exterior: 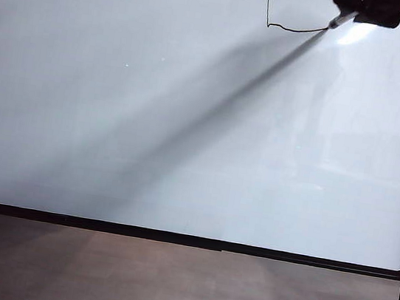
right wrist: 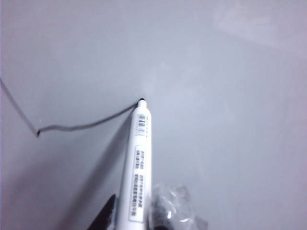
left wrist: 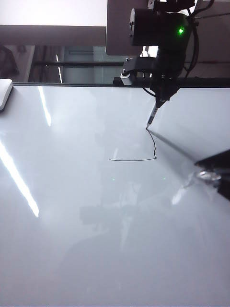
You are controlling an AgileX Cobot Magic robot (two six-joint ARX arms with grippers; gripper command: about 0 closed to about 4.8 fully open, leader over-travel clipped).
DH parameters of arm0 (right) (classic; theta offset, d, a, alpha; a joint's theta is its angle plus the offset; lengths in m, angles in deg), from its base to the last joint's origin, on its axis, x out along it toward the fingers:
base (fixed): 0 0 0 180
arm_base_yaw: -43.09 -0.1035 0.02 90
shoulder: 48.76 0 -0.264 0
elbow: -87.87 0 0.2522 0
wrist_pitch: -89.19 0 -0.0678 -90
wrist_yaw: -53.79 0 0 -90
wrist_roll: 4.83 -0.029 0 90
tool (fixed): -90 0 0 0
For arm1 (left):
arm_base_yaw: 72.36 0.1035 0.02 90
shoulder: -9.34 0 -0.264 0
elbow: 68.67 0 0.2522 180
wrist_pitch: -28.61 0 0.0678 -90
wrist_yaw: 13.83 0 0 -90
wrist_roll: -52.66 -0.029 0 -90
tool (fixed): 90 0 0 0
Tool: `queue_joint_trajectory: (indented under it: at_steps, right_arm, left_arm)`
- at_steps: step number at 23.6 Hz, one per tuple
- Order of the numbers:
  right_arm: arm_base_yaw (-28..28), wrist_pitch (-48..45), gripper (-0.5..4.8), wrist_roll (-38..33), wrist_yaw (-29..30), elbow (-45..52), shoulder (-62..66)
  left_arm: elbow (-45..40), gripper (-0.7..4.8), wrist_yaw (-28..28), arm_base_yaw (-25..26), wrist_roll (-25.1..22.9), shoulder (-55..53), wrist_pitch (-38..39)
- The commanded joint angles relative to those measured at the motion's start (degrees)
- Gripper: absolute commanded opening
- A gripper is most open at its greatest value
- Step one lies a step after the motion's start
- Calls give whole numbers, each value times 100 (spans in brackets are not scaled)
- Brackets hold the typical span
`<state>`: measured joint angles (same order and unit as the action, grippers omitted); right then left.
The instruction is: Reach to the right to find the marker pen, pick it up, and write the number 8 on the whiteboard.
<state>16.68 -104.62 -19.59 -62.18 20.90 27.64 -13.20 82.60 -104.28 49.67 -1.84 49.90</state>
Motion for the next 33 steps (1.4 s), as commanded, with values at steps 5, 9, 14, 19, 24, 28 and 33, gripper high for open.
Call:
queue_joint_trajectory:
  at_steps: [5,9,14,19,24,28,33]
  right_arm:
    - [-177,-151,-6,0,289,-31,-166]
    - [-391,-479,-6,26,319,-42,-227]
    - [-422,-302,-6,162,844,-595,-83]
    - [-420,149,-6,459,1132,-1493,271]
    - [-455,293,-6,474,1270,-2013,570]
    - [-468,334,-6,505,1259,-2041,595]
    - [-468,343,-6,588,1102,-2039,595]
  left_arm:
    - [46,-5,22,0,0,-4,-55]
    - [46,-5,22,0,0,-4,-61]
    - [46,-5,24,0,0,-4,-74]
    - [46,-5,20,0,0,-4,-74]
    - [46,-5,22,0,0,-4,-74]
    - [46,-5,22,0,0,-4,-74]
    - [46,-5,22,0,0,-4,-74]
